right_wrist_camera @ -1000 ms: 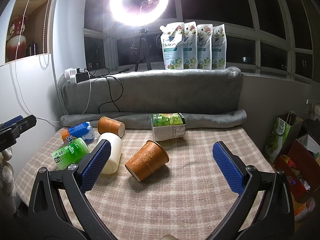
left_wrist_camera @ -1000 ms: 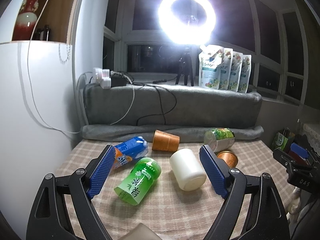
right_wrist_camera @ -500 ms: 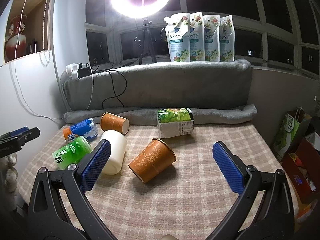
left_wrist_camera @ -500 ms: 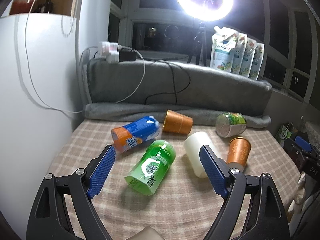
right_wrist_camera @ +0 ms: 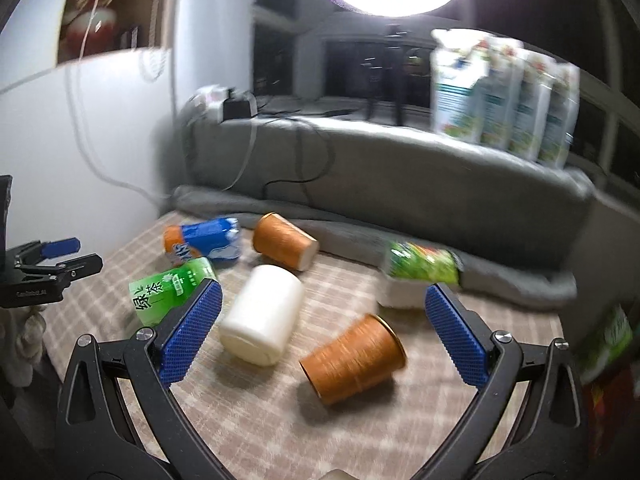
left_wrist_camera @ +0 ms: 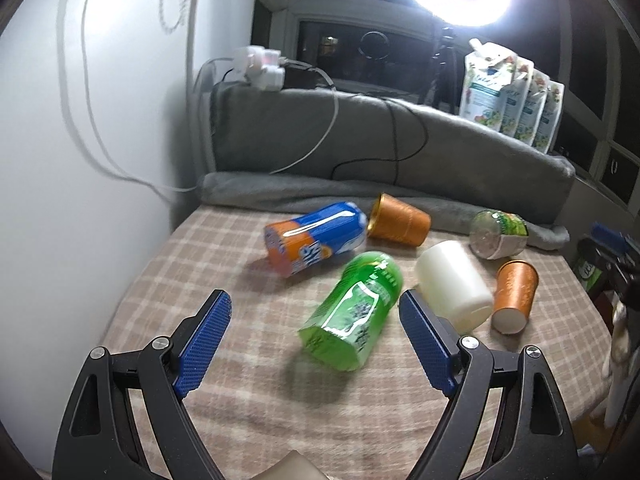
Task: Flip cup upright
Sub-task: 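Move the right tool toward the lying blue-and-orange soda can, then close the right tool around the blue-and-orange can's body, then lift the can with the right tool and turn it open end up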
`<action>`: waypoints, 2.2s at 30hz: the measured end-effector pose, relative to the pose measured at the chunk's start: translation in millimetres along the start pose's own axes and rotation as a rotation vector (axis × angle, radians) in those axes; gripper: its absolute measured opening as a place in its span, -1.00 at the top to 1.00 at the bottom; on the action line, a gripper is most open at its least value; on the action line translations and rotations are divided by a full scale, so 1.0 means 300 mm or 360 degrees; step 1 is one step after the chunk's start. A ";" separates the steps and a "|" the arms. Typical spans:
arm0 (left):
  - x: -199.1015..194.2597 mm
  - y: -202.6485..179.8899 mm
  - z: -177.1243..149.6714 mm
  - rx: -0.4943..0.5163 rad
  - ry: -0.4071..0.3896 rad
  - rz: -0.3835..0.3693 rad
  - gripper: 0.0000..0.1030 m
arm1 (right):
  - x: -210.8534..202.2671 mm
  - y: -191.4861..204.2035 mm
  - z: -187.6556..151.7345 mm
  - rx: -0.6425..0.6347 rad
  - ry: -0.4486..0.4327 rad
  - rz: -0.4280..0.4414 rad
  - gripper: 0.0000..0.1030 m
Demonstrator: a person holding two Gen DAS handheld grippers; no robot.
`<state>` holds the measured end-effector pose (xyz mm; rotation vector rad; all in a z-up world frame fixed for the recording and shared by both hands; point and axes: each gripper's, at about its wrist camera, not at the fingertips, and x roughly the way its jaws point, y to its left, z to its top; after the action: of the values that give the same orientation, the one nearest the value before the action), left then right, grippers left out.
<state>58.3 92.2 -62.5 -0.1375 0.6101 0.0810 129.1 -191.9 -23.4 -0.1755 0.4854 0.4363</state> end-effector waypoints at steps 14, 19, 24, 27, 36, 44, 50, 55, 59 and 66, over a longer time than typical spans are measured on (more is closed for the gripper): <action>0.035 0.157 -0.063 -0.0195 0.0146 0.0050 -0.67 | 0.366 0.313 0.218 -0.0728 0.0281 0.0410 -0.85; 0.037 0.176 -0.096 -0.0222 0.0199 0.0039 -0.67 | 0.466 0.442 0.233 -0.0988 0.0380 0.0513 -0.83; 0.032 0.208 -0.098 -0.0264 0.0194 0.0057 -0.67 | 0.569 0.557 0.223 -0.1265 0.0488 0.0565 -0.81; 0.023 0.226 -0.094 -0.0281 0.0177 0.0074 -0.67 | 0.625 0.619 0.204 -0.1402 0.0545 0.0594 -0.81; 0.016 0.275 -0.093 -0.0328 0.0185 0.0125 -0.67 | 0.760 0.726 0.176 -0.1685 0.0629 0.0675 -0.81; 0.028 0.281 -0.089 -0.0329 0.0186 0.0129 -0.67 | 0.851 0.776 0.115 -0.1883 0.0705 0.0711 -0.81; 0.043 0.286 -0.088 -0.0334 0.0198 0.0138 -0.67 | 0.935 0.817 0.077 -0.1942 0.0722 0.0692 -0.66; 0.047 0.288 -0.084 -0.0333 0.0199 0.0149 -0.67 | 0.970 0.822 0.066 -0.1939 0.0720 0.0686 -0.49; 0.047 0.287 -0.080 -0.0329 0.0195 0.0154 -0.67 | 0.991 0.807 0.094 -0.1887 0.0685 0.0653 -0.40; 0.029 0.266 -0.070 -0.0295 0.0166 0.0147 -0.65 | 0.946 0.777 0.214 -0.1679 0.0609 0.0642 -0.28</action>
<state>44.1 168.1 -92.9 -0.2945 0.7128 0.2212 277.6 136.3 -119.5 -1.2094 0.6286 1.0413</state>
